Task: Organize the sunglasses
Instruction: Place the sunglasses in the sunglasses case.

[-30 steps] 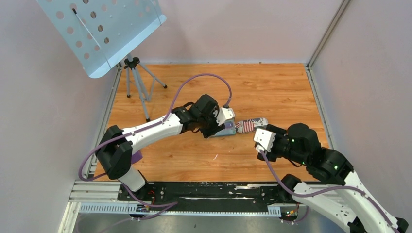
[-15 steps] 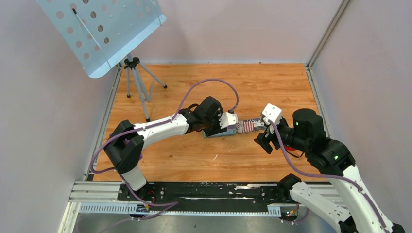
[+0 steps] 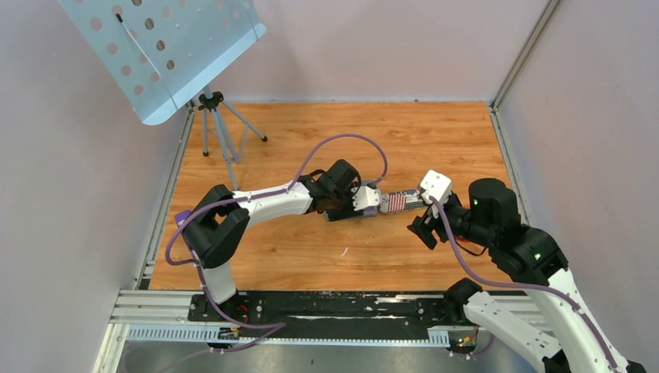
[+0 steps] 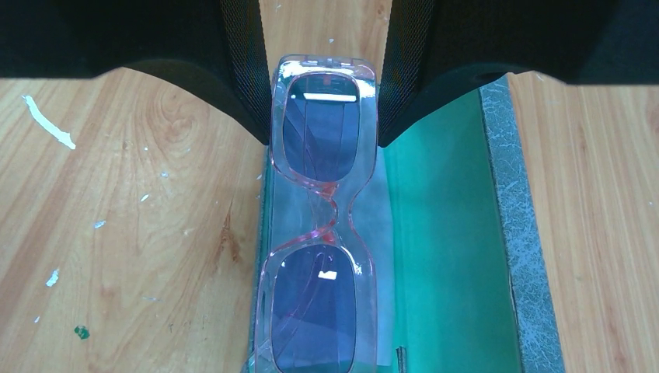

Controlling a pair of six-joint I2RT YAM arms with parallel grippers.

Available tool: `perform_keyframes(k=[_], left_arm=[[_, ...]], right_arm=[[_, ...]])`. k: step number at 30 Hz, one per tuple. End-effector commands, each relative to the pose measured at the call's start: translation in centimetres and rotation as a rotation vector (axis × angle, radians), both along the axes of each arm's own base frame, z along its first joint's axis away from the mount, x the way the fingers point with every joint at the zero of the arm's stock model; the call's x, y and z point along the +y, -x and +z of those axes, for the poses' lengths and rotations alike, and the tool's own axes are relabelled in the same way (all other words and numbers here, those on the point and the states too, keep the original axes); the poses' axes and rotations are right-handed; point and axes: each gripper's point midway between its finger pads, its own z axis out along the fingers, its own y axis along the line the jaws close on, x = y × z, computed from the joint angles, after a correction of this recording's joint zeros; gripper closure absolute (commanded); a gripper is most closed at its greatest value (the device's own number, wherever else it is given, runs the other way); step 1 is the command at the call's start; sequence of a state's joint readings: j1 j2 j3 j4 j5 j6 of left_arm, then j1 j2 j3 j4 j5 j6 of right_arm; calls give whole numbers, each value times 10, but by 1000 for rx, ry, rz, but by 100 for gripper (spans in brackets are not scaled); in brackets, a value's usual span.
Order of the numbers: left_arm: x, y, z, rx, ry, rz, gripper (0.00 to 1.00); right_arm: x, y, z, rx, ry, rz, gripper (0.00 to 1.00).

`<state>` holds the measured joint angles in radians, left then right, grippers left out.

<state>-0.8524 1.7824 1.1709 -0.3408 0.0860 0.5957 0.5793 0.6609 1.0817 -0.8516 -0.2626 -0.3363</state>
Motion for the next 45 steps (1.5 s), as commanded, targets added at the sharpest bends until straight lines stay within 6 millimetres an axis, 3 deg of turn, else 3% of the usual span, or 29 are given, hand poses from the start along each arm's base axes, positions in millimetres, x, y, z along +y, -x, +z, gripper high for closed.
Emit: perform_keyframes(k=[1,14,20,26,32,36,45], left_arm=[[-3,-10,3,-47,0,0,61],[7,-20,-7,-41,-29,34,59],[5,-14,-14,-4,-27,28,50],[7,-15,-11,-10,-28,40,38],[7,-15,-7,-19,-21,57,31],[7,-10,4,-25,-20,51,30],[17,17,74,-123,35,57,26]], right_arm=[[-2,2,-11,20,5,-6,28],[0,7,-20,40,14,27,30],[0,8,-22,34,22,41,30],[2,8,-23,37,25,53,31],[1,8,-20,31,23,49,31],[0,8,-18,32,25,50,31],[10,-3,-10,31,50,90,32]])
